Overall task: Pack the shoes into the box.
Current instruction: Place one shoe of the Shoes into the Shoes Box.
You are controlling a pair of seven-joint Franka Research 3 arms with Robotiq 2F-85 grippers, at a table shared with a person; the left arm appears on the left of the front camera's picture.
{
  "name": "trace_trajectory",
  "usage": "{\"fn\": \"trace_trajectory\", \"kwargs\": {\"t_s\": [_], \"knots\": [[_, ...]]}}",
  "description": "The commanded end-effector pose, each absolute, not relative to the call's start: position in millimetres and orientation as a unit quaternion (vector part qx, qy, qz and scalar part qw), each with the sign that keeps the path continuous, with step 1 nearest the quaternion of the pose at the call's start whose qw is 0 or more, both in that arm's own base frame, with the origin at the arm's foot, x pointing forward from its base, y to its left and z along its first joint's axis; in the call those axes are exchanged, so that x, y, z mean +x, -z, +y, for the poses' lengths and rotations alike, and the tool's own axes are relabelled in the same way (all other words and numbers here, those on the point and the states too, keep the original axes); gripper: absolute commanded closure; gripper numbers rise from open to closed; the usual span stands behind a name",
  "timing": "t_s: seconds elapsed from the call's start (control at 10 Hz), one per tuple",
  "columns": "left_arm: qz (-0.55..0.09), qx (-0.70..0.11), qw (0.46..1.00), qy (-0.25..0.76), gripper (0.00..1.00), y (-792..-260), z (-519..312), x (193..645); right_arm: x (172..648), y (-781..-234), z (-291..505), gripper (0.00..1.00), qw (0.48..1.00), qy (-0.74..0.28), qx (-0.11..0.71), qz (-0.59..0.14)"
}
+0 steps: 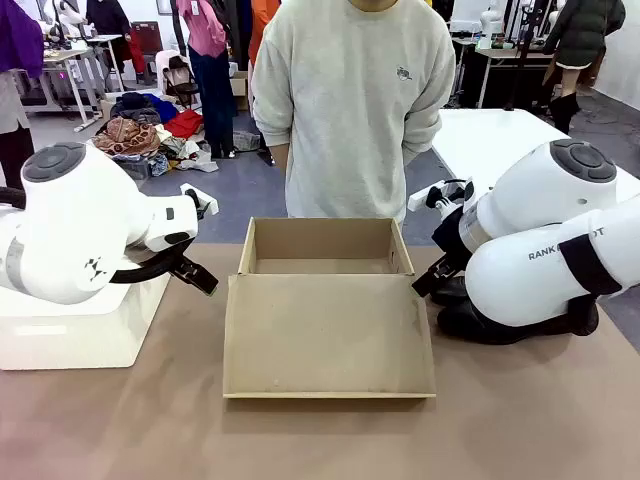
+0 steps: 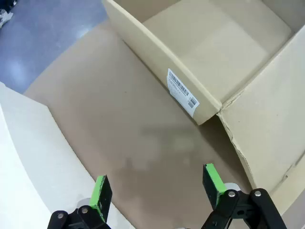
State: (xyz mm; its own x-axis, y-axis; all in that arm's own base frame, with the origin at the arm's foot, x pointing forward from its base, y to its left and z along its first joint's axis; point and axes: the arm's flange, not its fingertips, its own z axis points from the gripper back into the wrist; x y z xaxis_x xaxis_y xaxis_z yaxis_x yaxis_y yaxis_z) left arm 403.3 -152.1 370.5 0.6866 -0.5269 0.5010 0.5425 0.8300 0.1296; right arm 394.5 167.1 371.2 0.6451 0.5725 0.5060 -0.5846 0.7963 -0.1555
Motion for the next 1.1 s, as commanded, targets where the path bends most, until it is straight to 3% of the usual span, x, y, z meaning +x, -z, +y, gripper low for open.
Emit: {"fn": "trace_trajectory", "kwargs": {"t_s": [0.0,1.0], "knots": [[-0.268,-0.014,0.918,0.291,0.00,-370.5,-152.1,403.3,394.5,-371.2,167.1,0.00,0.907,-0.319,0.011,-0.275],[-0.268,-0.014,0.918,0.291,0.00,-370.5,-152.1,403.3,394.5,-371.2,167.1,0.00,0.907,-0.319,0.011,-0.275]]}}
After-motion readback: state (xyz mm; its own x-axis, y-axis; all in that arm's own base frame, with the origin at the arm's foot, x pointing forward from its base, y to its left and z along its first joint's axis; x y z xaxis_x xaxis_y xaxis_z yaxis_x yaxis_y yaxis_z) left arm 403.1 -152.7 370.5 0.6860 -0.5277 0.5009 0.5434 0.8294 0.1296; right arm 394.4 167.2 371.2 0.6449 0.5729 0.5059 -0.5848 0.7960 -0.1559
